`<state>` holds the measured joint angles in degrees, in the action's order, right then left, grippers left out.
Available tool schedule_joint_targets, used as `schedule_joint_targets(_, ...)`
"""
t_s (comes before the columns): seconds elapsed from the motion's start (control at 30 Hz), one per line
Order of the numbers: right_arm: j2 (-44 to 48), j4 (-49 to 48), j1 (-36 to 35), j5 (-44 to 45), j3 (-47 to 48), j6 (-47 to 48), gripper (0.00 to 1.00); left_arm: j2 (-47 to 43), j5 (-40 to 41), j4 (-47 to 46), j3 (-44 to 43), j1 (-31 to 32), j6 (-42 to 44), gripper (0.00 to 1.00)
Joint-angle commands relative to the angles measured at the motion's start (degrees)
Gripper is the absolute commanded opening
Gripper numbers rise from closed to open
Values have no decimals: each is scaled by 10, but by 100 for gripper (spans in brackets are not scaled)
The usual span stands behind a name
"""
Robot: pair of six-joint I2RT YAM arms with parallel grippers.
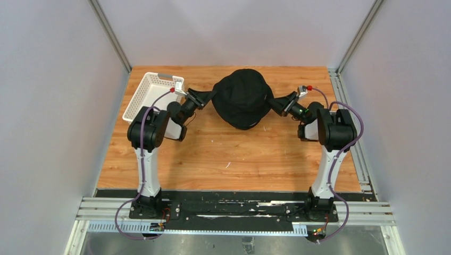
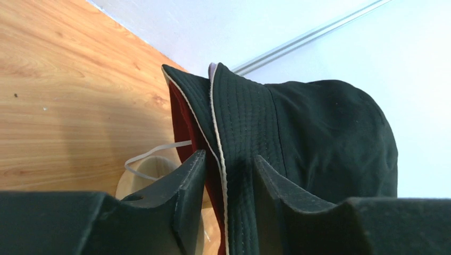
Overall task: Stack the hats
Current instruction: Stack the hat on the hat, then reset both arms
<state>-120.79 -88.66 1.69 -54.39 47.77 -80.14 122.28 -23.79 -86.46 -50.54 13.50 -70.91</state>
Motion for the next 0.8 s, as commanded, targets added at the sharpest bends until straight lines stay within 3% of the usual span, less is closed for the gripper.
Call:
schedule_joint_targets(0.0, 19, -19, 15, 2, -7, 7, 55, -41, -2, -24, 26, -17, 15, 46)
schedule_joint_targets(0.17, 43, -16, 37, 1, -27, 12, 72, -49, -2, -8, 48, -44, 11, 50)
schedule_joint_targets(0.23, 57, -15, 51, -1, -37, 16, 74, -65, -1, 12, 61, -53, 27, 53)
schedule_joint_targets(0.3, 77, 4, 68, -2, -46, 29, 75, -95, 2, 66, 69, -58, 58, 65)
schedule_joint_targets(0.37, 107, 41, 86, -2, -58, 56, 76, -139, 10, 156, 71, -58, 104, 68)
schedule_joint_targets(0.47, 166, 162, 106, 9, -69, 140, 77, -217, 42, 336, 61, -58, 193, 72)
schedule_joint_targets(0.6, 304, 428, 107, 69, -63, 325, 79, -325, 107, 568, 31, -55, 304, 83)
schedule_joint_targets(0.67, 383, 582, 101, 124, -46, 421, 80, -382, 135, 643, 29, -53, 345, 84)
schedule_joint_targets(0.7, 424, 651, 97, 163, -36, 459, 80, -409, 151, 672, 33, -51, 358, 88)
schedule_joint_targets(0.73, 459, 707, 94, 200, -28, 489, 80, -434, 164, 687, 40, -49, 368, 100)
schedule_joint_targets(0.77, 493, 742, 93, 225, -22, 510, 81, -459, 182, 707, 47, -47, 376, 98)
